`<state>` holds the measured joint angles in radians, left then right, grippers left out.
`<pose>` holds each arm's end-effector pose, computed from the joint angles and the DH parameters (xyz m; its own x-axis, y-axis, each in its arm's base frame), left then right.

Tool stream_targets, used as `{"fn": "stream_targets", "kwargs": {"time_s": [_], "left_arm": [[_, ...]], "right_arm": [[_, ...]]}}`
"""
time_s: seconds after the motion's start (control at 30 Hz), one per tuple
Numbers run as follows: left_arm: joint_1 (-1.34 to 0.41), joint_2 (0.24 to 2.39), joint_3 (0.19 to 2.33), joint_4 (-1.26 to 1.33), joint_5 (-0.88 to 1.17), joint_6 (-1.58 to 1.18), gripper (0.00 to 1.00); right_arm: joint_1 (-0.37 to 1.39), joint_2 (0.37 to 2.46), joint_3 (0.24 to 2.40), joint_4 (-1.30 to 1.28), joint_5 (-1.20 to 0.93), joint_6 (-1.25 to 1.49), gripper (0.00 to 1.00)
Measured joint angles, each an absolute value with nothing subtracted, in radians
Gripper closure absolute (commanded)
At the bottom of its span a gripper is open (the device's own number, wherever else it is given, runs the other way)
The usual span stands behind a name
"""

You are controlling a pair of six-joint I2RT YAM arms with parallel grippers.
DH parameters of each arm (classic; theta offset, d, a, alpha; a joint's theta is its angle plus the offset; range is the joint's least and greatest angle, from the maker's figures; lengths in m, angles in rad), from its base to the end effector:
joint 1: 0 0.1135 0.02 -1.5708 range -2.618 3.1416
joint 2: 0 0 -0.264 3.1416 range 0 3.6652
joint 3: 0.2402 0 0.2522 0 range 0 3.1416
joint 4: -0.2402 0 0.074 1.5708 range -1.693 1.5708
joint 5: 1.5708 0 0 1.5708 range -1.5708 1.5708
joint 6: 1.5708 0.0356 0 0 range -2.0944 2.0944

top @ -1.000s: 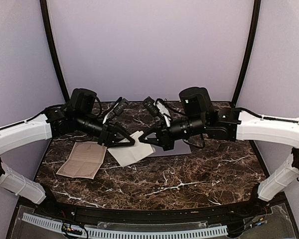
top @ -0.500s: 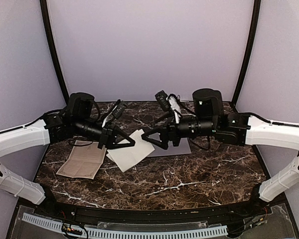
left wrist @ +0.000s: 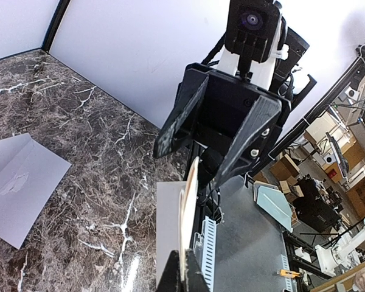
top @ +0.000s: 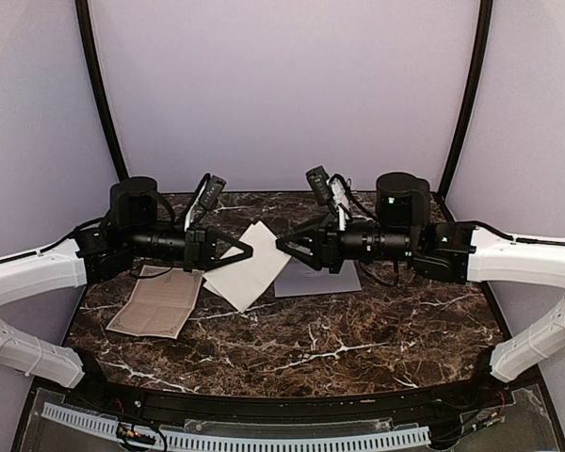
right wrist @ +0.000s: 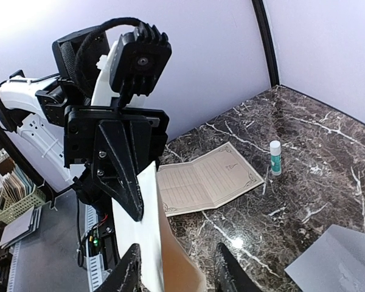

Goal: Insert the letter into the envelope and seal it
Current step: Fold the letter.

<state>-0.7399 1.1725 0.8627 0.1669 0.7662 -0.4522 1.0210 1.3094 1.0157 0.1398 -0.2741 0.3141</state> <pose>0.1812 -0.1988 0.3251 -0.5284 0.0560 -0.8472 0.8470 0.1044 -0.5213 0.1541 0.2699 0.3384 -0.3730 -0.0394 -0.9270 -0.8888 0.3019 0.3448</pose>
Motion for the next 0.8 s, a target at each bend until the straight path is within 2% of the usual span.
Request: {"fn": "stream_targets", "kwargs": {"time_s": [0.07,0.2,0.43,0.63,0.8], "left_arm": [[-0.740,1.174,0.863,0.169,0.767,-0.457,1.00],[-0.740,1.183,0.863,0.170,0.773,-0.460,1.00],[-0.738,1.200,0.863,0.162,0.788,-0.459,0.92],[-0.738,1.226,0.863,0.159,0.809,-0.465,0.72],[-0.738,1.229,0.871,0.134,0.810,-0.453,0.64]], "right_arm": [[1.023,1.334,1.030,0.126,-0.290,0.311,0.72],[1.028,1.359,1.044,0.111,-0.309,0.303,0.99],[1.028,1.376,1.074,0.081,-0.330,0.287,1.00],[1.031,1.397,1.092,0.048,-0.348,0.274,1.00],[1.032,1.397,1.092,0.044,-0.340,0.270,1.00]]}}
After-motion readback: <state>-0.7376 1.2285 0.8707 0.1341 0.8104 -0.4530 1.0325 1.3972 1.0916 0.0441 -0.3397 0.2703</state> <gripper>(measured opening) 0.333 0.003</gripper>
